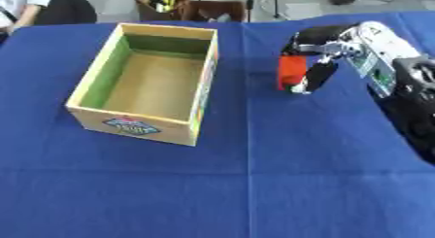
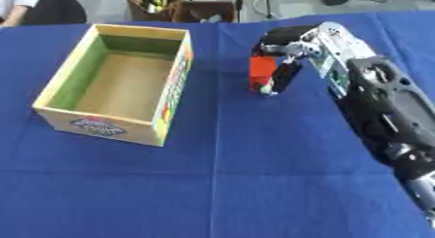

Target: Pick up objects on the table and place them in the box.

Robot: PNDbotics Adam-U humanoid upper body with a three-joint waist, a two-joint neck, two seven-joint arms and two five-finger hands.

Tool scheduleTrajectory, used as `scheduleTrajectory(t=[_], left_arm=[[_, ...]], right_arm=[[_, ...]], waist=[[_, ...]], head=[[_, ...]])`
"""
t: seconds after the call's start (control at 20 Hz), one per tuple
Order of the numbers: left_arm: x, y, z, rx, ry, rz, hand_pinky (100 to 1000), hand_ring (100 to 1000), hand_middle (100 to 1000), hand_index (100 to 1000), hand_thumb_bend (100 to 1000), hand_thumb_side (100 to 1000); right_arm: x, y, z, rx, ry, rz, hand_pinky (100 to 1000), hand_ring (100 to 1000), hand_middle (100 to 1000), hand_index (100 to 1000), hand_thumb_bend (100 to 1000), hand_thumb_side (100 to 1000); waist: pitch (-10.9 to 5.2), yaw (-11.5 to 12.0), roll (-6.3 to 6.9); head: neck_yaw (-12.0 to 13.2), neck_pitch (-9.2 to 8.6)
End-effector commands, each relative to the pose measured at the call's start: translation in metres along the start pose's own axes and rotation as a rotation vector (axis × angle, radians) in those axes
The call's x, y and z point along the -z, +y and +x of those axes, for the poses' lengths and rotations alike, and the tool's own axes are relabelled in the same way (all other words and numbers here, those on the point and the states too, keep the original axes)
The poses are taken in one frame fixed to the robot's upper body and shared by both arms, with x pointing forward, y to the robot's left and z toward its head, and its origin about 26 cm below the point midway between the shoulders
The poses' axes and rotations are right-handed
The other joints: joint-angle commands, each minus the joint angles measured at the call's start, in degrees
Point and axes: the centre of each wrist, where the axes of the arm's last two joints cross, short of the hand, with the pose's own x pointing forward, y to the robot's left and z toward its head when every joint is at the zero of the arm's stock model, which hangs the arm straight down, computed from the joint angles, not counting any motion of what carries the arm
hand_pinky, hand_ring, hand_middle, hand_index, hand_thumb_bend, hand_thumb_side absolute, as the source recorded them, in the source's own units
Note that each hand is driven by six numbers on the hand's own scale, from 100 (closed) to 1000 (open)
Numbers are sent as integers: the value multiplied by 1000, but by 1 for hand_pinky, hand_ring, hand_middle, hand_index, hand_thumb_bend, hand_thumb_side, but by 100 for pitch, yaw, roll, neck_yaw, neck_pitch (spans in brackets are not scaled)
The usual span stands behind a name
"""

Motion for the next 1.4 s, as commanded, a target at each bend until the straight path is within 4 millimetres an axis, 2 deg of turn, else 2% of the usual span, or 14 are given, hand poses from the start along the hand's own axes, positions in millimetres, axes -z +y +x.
scheduleTrajectory(t=[0.05,0.35,0.75,1.0,1.35,1.4], left_arm=[[5,1,5,1,-26,-10,481,641,574,759,342,888],[6,1,6,0,-25,-14,483,643,575,760,339,888],[7,2,6,-3,-23,-18,484,643,576,761,337,888],[8,0,6,-11,-26,-23,484,642,577,761,337,889],[10,-3,6,-30,-35,-31,484,642,577,760,316,886],[10,-4,6,-32,-35,-32,484,642,577,760,338,888]], right_arm=[[-13,-31,3,-10,2,-104,658,662,374,379,100,422],[-18,-64,29,-30,-61,-209,661,665,367,375,100,440],[-14,-105,79,-44,-170,-339,663,661,361,385,100,464],[-6,-116,107,-25,-225,-385,673,657,352,381,100,451],[15,-118,147,39,-287,-404,679,650,346,382,100,427],[19,-117,152,44,-287,-400,678,650,345,382,100,426]], waist=[[-151,-4,-10],[-215,-10,-38],[-290,38,-77],[-280,99,-86],[-224,214,-96],[-214,232,-99]], head=[[-18,-38],[-45,-18],[-111,-12],[-166,-12],[-285,13],[-299,10]])
